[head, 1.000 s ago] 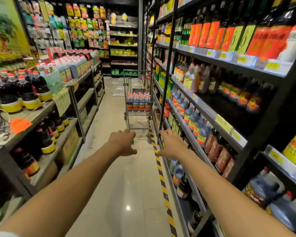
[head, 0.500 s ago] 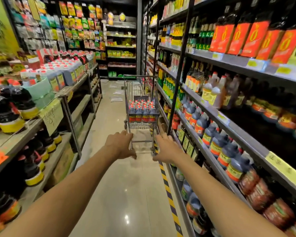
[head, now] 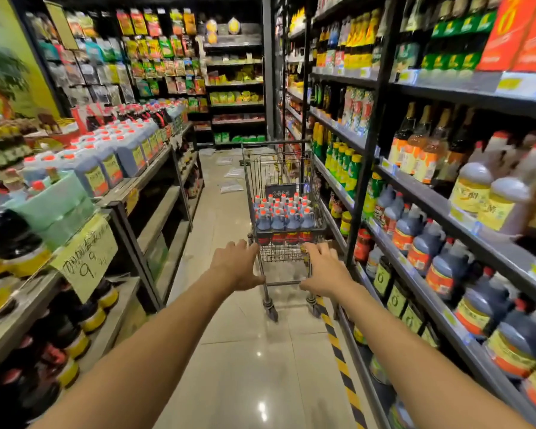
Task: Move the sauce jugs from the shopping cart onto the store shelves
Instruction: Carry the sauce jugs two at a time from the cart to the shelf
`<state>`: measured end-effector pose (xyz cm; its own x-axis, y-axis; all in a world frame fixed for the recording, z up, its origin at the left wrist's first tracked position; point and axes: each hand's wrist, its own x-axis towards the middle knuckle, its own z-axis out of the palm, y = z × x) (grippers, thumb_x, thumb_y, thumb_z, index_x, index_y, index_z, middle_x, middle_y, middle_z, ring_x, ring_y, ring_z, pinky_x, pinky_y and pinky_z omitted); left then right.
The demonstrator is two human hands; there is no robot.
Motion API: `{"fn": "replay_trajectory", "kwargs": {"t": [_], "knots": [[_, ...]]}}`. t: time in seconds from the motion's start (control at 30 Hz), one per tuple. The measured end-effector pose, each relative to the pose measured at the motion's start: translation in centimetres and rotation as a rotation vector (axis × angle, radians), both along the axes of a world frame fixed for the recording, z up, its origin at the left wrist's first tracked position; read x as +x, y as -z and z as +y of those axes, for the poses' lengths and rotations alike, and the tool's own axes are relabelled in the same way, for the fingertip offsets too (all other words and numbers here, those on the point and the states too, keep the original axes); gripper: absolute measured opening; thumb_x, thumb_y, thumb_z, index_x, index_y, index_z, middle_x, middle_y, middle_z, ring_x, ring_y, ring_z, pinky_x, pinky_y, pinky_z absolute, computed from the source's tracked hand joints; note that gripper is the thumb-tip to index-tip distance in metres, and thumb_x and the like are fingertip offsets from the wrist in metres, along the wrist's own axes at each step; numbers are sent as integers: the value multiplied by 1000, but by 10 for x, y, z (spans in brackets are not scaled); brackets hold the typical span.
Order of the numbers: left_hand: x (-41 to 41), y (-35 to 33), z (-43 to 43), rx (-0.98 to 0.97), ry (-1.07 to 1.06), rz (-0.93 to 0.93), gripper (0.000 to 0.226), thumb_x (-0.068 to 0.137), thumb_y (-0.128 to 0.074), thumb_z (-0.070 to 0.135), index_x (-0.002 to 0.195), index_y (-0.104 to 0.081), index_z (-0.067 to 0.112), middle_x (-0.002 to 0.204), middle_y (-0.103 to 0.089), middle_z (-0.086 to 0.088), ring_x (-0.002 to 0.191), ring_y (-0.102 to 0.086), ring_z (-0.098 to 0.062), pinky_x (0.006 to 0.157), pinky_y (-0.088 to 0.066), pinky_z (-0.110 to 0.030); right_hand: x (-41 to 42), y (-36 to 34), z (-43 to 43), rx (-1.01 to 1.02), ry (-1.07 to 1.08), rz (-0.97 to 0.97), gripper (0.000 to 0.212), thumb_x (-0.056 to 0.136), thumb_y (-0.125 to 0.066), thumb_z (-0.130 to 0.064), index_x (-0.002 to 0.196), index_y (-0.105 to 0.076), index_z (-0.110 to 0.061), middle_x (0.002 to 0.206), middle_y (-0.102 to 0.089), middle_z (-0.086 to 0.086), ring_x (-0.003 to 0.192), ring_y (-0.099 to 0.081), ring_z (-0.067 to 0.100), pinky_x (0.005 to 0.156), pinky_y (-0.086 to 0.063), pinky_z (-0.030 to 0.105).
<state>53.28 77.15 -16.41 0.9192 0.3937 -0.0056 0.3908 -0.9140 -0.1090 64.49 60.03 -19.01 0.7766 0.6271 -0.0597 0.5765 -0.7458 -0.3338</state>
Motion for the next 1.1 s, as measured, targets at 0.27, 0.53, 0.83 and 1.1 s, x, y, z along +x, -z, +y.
{"fn": "replay_trajectory", "kwargs": {"t": [0.27, 0.53, 0.83, 1.1], "knots": [[111, 11, 97, -20, -19, 28, 77, 77, -58, 70, 138, -37, 29, 132, -50, -6, 118, -52, -27, 89, -48, -42, 113, 10, 89, -74, 5, 25, 95, 75, -76, -39, 151, -20, -25, 148, -26, 8, 138, -26, 33, 107, -37, 48], [238, 39, 210, -40, 60, 60, 75, 79, -59, 65, 140, -37, 28, 134, -48, -7, 123, -48, -28, 94, -45, -44, 225, 35, 185, -140, 86, 68, 88, 80, -75, -40, 148, -24, -22, 148, -27, 9, 140, -26, 33, 110, -36, 50], [373, 54, 315, 14, 278, 122, 84, 81, -55, 70, 147, -29, 25, 147, -38, -10, 127, -45, -32, 98, -43, -47, 327, 51, 296, -178, 208, 162, 85, 86, -70, -38, 152, -21, -17, 152, -24, 12, 141, -24, 35, 111, -35, 49], [459, 96, 381, -91, 338, 228, 82, 82, -56, 65, 147, -24, 28, 151, -33, -9, 135, -37, -31, 102, -43, -50, 416, 82, 348, -157, 286, 268, 87, 83, -71, -34, 152, -20, -17, 156, -19, 13, 145, -21, 33, 109, -37, 49]]}}
